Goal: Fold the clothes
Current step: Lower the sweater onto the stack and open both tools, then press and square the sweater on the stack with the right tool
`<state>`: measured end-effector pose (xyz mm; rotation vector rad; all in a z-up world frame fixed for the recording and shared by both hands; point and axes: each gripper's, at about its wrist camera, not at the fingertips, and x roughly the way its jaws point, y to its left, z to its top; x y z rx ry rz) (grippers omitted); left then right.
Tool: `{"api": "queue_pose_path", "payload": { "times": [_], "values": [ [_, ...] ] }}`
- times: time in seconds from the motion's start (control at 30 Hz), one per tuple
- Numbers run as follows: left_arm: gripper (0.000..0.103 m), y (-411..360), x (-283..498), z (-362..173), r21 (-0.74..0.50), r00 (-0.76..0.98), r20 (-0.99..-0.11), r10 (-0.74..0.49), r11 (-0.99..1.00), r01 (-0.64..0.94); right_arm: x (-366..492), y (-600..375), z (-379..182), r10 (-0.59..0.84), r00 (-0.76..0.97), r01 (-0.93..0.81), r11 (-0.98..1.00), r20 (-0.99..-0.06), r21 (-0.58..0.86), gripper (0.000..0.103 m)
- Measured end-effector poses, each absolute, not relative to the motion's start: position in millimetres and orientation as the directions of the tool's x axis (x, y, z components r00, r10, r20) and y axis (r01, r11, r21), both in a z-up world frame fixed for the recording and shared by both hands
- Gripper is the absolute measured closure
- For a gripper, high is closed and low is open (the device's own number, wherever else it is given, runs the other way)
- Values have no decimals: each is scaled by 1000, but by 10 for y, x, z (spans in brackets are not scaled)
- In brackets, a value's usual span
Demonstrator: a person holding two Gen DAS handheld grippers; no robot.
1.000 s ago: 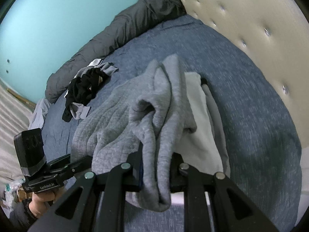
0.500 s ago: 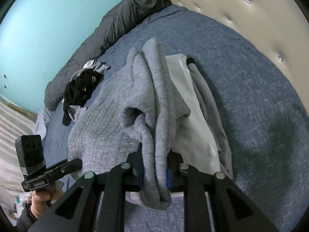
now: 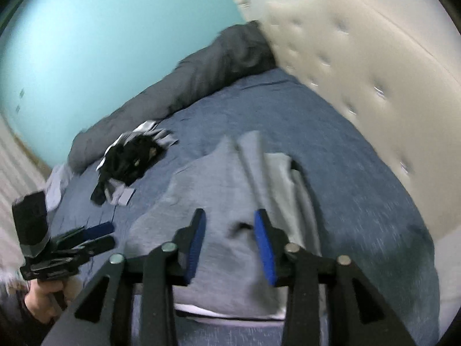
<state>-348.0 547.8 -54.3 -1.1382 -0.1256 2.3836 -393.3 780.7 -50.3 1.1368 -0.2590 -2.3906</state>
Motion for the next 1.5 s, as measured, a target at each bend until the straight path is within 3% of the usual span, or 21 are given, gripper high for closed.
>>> {"api": "queue_pose_path", "payload": {
  "times": [0.17,0.33,0.67,0.93,1.1,1.5],
  "values": [
    [47,5633,-3502,-737,-258,-494,-738,459,-869,-422,-4070,7541,-735,-463,-480,384,-875,-745,296,94],
    [48,5661,-3426,-915,-239,-488,-744,457,-863,-444,-4295,7677,-1117,-389,-458,280,-917,-800,285,103],
    [48,5690,-3366,-1021,-234,-493,-729,475,-850,-472,-4424,7910,-1522,-408,-440,181,-913,-800,366,103],
    [48,5605,-3418,-948,-228,-509,-716,478,-849,-477,-4411,7776,-853,-489,-483,301,-872,-727,387,103],
    [48,5567,-3498,-965,-234,-508,-717,477,-851,-469,-4711,7392,-675,-439,-448,363,-885,-779,290,102],
    [48,5468,-3655,-1036,-256,-502,-719,480,-855,-451,-5422,6939,-1214,-279,-333,349,-924,-901,157,102]
  ]
}}
